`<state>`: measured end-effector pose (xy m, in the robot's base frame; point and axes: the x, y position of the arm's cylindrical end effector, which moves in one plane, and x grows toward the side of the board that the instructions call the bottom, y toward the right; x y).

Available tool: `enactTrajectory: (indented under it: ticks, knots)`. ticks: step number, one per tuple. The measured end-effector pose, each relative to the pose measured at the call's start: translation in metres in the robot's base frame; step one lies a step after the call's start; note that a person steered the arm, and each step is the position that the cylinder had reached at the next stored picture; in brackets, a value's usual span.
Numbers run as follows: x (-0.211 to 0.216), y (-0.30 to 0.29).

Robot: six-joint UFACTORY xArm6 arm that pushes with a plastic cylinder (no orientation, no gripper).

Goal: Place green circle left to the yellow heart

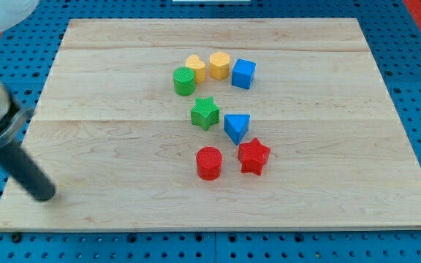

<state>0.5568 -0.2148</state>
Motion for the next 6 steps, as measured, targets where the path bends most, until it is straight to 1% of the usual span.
enactTrajectory:
  ticks: [1,2,3,5,6]
  knots:
    - [-0.033,0.028]
    - [-0.034,0.058]
    - [-0.034,0.101]
    - [-0.043,0.129]
    - [-0.072,0.135]
